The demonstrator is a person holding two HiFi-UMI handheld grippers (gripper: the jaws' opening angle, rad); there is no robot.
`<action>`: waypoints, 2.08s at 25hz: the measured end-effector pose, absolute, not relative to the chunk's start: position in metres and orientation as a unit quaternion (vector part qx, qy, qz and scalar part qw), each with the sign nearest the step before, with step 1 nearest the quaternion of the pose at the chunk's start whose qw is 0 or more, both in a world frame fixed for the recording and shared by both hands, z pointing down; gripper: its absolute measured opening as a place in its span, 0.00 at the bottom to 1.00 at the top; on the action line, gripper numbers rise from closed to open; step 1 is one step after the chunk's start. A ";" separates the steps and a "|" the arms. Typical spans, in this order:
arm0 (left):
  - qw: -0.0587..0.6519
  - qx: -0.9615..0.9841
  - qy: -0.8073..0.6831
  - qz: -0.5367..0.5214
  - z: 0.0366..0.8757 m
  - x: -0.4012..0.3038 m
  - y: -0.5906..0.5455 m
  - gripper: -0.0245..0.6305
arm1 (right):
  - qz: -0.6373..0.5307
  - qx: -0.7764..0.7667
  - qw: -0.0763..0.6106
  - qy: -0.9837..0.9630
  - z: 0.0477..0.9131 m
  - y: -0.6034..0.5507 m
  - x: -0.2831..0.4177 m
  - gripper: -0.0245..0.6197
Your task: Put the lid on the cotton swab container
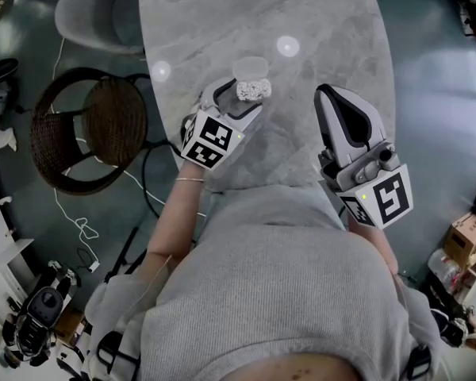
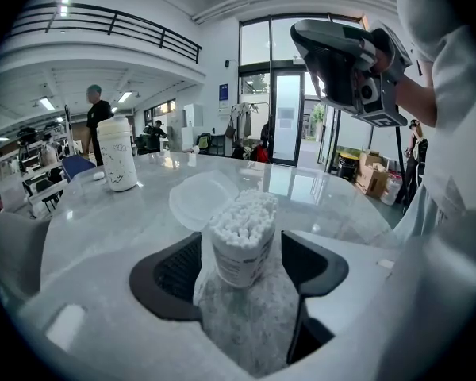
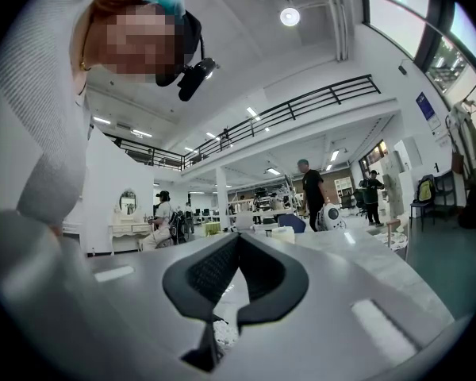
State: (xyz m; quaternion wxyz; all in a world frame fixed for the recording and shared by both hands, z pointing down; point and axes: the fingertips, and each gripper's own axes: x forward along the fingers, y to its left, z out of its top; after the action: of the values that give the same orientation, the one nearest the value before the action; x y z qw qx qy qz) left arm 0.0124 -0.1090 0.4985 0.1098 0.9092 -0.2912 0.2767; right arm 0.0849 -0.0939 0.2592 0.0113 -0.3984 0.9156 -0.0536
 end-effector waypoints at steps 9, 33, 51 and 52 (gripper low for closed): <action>0.125 0.909 -0.294 0.268 0.498 0.022 -0.116 0.53 | -0.054 -0.405 0.008 0.913 0.258 -0.094 0.095 0.04; 0.140 0.901 -0.300 0.282 0.510 0.036 -0.120 0.53 | -0.058 -0.419 0.015 0.906 0.258 -0.087 0.103 0.04; 0.107 0.906 -0.301 0.277 0.511 0.038 -0.126 0.48 | -0.060 -0.422 0.016 0.904 0.259 -0.088 0.106 0.04; 0.107 0.906 -0.301 0.276 0.511 0.038 -0.126 0.47 | -0.060 -0.422 0.016 0.904 0.259 -0.088 0.106 0.04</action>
State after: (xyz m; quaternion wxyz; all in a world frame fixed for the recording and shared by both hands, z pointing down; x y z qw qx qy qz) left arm 0.0377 -0.1264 0.5111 0.1069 0.9065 -0.3009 0.2763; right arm 0.1059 -0.0877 0.2592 0.0156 -0.4223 0.9044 -0.0598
